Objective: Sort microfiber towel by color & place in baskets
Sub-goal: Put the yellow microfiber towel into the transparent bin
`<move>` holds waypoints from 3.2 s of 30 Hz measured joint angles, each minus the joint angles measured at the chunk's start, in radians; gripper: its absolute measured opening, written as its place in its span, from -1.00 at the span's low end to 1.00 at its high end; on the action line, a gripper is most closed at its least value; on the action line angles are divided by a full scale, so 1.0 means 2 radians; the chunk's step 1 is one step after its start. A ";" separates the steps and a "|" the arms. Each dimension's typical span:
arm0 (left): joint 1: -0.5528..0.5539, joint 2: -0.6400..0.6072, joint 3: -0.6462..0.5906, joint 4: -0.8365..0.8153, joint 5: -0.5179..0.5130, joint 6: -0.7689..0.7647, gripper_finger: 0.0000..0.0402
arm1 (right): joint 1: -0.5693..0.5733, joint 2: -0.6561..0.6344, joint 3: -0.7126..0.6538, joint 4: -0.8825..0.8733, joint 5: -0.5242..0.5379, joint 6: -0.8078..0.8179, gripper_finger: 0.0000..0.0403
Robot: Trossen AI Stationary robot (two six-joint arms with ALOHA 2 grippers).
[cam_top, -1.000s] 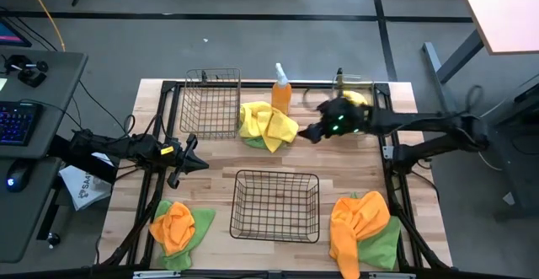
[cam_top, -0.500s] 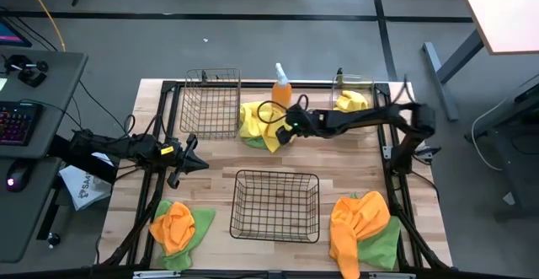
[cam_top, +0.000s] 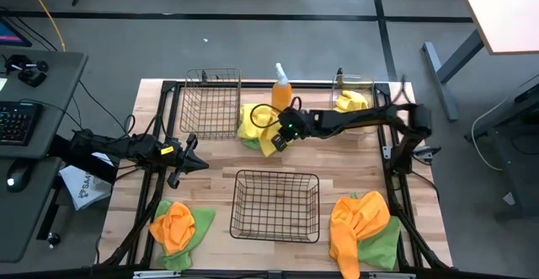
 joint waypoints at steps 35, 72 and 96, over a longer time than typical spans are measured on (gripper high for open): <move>0.000 0.000 0.000 0.000 0.000 0.000 -1.00 | -0.192 -0.417 -0.011 -0.114 0.074 -0.170 -1.00; 0.000 0.000 0.000 0.000 0.000 0.000 -1.00 | -0.359 -0.196 -0.116 -0.280 -0.117 -0.318 -1.00; 0.000 0.000 0.000 0.000 0.000 0.000 -1.00 | -0.356 -0.022 -0.101 -0.272 -0.136 -0.619 -1.00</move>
